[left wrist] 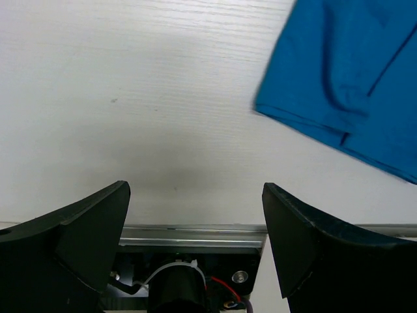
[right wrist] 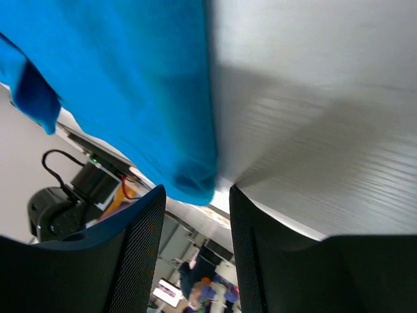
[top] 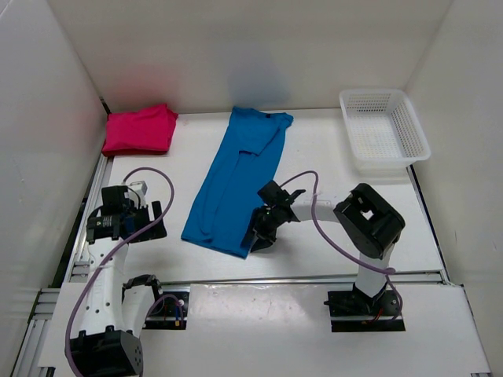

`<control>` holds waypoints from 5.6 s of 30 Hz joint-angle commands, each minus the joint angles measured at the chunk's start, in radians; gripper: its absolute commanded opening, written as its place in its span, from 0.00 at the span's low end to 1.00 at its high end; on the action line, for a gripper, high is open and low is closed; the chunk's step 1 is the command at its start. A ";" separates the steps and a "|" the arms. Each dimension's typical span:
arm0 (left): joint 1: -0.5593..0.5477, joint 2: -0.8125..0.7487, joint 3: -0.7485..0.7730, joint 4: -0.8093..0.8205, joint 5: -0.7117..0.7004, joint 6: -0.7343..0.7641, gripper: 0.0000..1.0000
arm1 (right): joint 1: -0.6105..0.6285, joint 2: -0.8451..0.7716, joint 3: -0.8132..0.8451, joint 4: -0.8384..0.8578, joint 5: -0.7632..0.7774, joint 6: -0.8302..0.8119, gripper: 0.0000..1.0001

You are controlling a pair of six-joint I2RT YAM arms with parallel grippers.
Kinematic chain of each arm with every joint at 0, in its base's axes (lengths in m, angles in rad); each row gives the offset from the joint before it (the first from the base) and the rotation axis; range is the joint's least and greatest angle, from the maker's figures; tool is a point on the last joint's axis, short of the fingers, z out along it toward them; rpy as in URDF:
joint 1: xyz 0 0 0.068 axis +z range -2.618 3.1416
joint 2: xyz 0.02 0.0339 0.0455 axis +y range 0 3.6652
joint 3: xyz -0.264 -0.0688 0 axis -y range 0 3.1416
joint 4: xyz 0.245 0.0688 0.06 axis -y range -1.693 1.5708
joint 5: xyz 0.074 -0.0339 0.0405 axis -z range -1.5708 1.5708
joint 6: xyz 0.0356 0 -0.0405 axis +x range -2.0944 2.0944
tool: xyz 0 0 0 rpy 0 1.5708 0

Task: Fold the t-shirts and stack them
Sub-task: Rotate the tshirt 90 degrees, then grab the bottom of the folded rectangular tshirt with both arms, then fold the folded rectangular tshirt in 1/3 of the way

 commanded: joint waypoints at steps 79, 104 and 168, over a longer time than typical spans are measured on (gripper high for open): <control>-1.041 0.546 -0.066 0.267 0.022 0.000 0.10 | 0.052 -0.435 -0.399 -0.101 0.058 -0.365 0.01; -0.607 1.255 1.047 -0.065 -0.094 0.000 0.10 | -0.434 0.100 0.562 -0.508 0.121 -0.738 0.01; -0.532 1.164 0.606 0.190 0.033 0.000 0.88 | -0.159 0.428 0.853 -0.373 0.493 -0.519 0.00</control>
